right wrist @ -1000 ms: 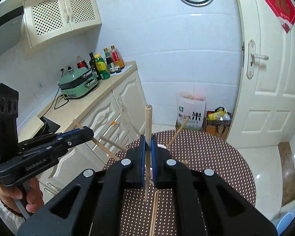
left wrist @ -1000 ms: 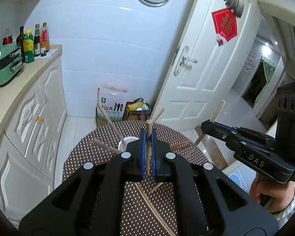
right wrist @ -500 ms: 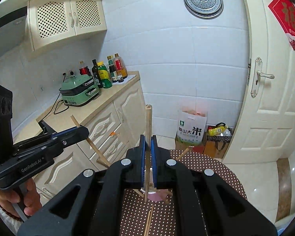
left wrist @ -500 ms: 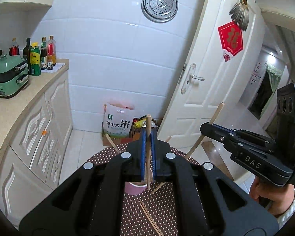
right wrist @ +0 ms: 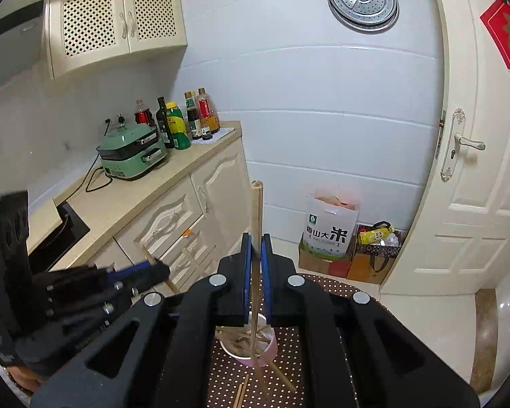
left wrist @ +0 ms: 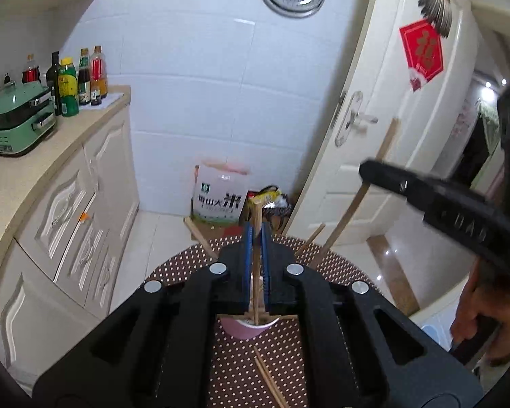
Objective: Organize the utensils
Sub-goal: 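Lift both held chopsticks over the pink cup and lower them in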
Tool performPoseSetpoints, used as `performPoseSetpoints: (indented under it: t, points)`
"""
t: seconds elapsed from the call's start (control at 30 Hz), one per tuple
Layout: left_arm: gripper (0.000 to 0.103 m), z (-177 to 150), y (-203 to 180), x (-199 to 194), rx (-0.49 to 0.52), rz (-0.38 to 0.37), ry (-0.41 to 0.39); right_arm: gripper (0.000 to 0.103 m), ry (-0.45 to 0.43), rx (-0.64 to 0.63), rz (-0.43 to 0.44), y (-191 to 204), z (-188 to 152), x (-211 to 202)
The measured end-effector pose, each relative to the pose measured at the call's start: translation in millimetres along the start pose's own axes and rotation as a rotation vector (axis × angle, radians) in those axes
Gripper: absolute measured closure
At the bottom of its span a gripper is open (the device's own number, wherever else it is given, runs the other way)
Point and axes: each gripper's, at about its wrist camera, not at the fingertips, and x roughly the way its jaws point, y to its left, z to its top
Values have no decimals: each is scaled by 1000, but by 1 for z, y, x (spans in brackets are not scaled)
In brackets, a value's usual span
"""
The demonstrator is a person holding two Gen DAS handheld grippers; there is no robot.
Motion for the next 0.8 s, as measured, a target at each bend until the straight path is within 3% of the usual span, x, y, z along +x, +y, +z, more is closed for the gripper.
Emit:
performPoseSetpoints:
  t: [0.37,0.8]
  points:
    - [98,-28,6,24,-13,6,109,99,29,-50,-31,-3,-10,17]
    - [97,-41,6,36,-17,15,187,98,142,-23,-26,-5,-34,40]
